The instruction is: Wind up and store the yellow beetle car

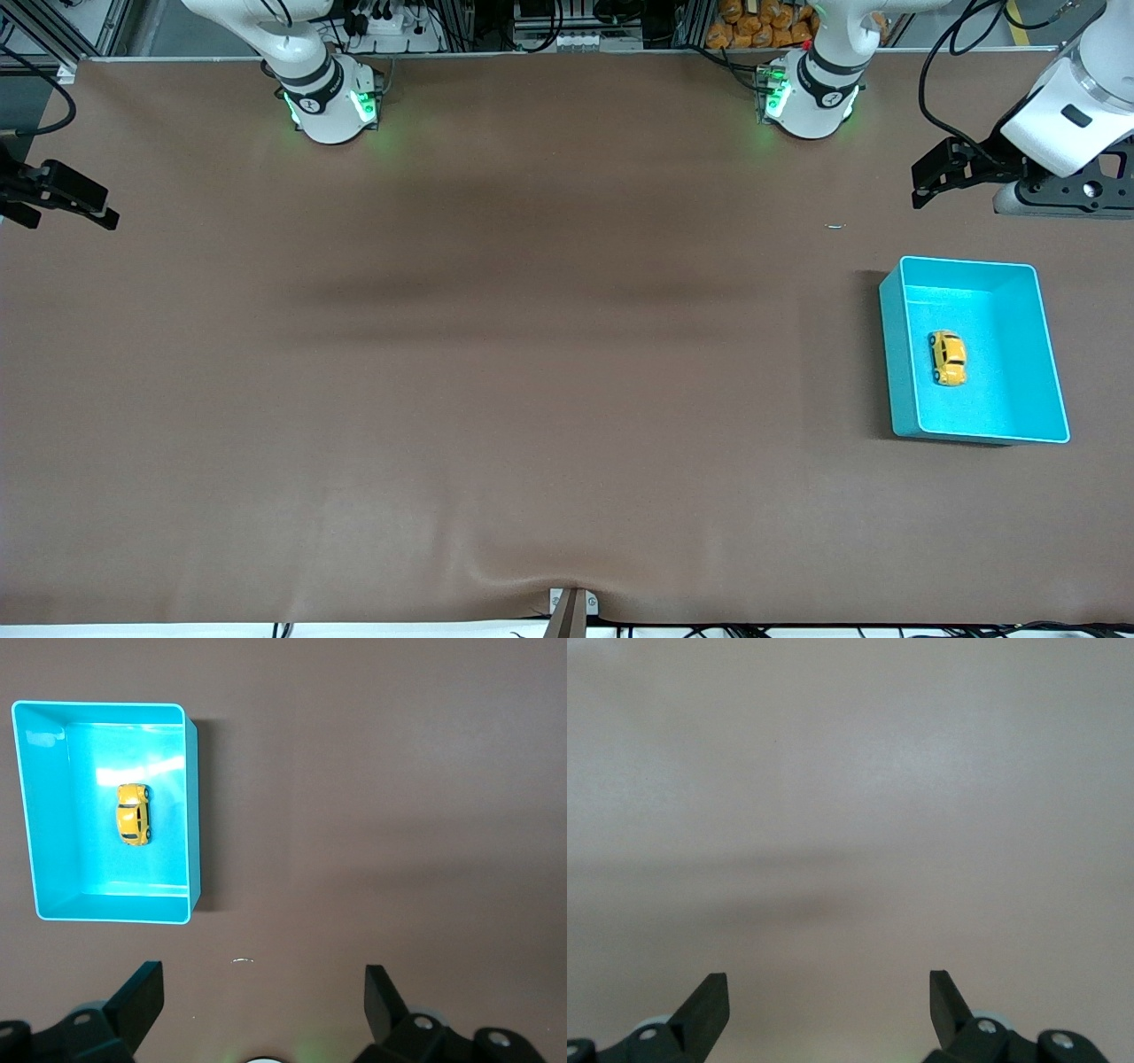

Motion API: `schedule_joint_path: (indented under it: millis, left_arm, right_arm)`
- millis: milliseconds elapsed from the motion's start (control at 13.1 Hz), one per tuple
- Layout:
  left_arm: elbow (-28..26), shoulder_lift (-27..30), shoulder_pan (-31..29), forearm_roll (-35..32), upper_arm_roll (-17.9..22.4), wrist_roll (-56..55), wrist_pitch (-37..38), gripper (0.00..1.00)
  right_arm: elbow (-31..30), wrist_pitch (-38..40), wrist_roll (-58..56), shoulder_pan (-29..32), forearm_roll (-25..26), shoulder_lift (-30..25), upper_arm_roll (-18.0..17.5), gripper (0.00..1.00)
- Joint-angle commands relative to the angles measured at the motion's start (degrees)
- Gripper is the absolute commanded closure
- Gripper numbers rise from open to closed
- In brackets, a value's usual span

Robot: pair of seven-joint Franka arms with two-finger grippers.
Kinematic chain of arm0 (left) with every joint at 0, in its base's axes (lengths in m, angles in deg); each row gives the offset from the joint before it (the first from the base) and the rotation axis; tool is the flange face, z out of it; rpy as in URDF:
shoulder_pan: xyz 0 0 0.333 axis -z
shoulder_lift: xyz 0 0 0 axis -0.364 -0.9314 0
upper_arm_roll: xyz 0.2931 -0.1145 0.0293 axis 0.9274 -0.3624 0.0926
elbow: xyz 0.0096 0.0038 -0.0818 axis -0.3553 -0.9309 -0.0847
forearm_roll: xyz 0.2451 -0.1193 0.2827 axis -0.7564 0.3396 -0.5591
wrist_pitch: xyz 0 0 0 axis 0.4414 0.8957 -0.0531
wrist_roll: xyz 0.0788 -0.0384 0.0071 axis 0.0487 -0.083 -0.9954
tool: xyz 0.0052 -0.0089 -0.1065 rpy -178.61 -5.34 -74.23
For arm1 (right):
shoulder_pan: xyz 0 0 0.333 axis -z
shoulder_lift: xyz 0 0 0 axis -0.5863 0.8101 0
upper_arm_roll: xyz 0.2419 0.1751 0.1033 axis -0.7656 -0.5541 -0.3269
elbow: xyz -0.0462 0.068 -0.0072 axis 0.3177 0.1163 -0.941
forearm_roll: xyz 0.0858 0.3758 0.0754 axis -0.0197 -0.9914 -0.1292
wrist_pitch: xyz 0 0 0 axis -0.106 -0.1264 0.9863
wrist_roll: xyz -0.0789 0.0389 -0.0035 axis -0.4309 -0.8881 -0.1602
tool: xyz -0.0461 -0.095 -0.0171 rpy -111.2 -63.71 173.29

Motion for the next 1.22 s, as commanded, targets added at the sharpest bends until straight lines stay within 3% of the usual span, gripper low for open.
schedule_joint_path:
  millis: [0, 842, 1148]
  left_arm:
    - [0.0, 0.7, -0.4, -0.5, -0.2, 0.8, 0.8, 0.0]
    - [-0.1, 0.6, -1.1, -0.5, -0.1, 0.6, 0.6, 0.0]
    - [-0.2, 0.7, -0.9, -0.4, -1.8, -0.5, 1.0, 0.0]
  right_arm:
    - [0.9, 0.4, 0.9, 0.4, 0.5, 0.4, -0.4, 0.0]
    - [0.9, 0.5, 0.9, 0.4, 0.5, 0.4, -0.4, 0.0]
    - [0.9, 0.5, 0.9, 0.4, 0.5, 0.4, -0.4, 0.0]
